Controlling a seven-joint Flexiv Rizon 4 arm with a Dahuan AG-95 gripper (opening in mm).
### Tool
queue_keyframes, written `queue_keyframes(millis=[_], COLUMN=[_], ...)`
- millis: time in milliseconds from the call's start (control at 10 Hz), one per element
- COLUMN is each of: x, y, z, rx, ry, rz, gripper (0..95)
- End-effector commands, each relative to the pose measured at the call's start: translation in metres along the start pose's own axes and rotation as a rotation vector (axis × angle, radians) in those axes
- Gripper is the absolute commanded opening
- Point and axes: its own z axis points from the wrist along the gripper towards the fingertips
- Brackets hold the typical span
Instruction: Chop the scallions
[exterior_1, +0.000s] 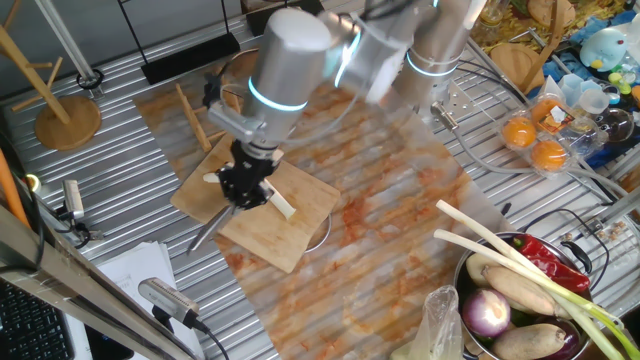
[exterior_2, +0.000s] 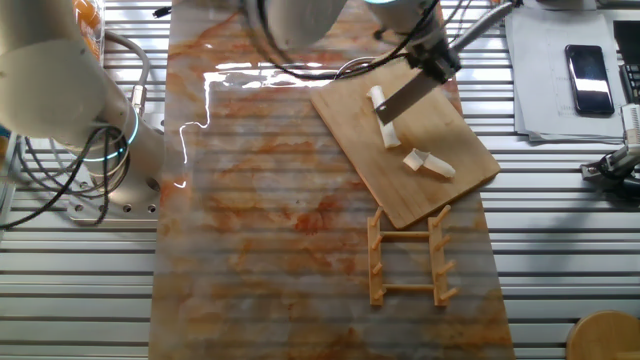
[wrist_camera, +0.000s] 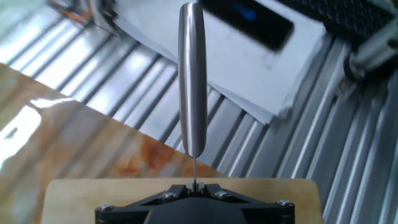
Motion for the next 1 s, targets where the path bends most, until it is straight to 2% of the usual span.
queue_keyframes(millis=[100,300,700,900,1000], x=[-0.003,-0.006,-0.013,-0.013,-0.011], y=[0.005,0.006,0.003,-0.005,-0.012], z=[-0.009,-0.012,-0.014,-0.019,-0.022], rx=[-0.013,-0.023,0.004,0.007,0.023], ry=[0.079,0.118,0.148,0.18,0.204], rz=[0.074,0.202,0.369,0.391,0.399], gripper=[0.0,0.0,0.0,0.0,0.0])
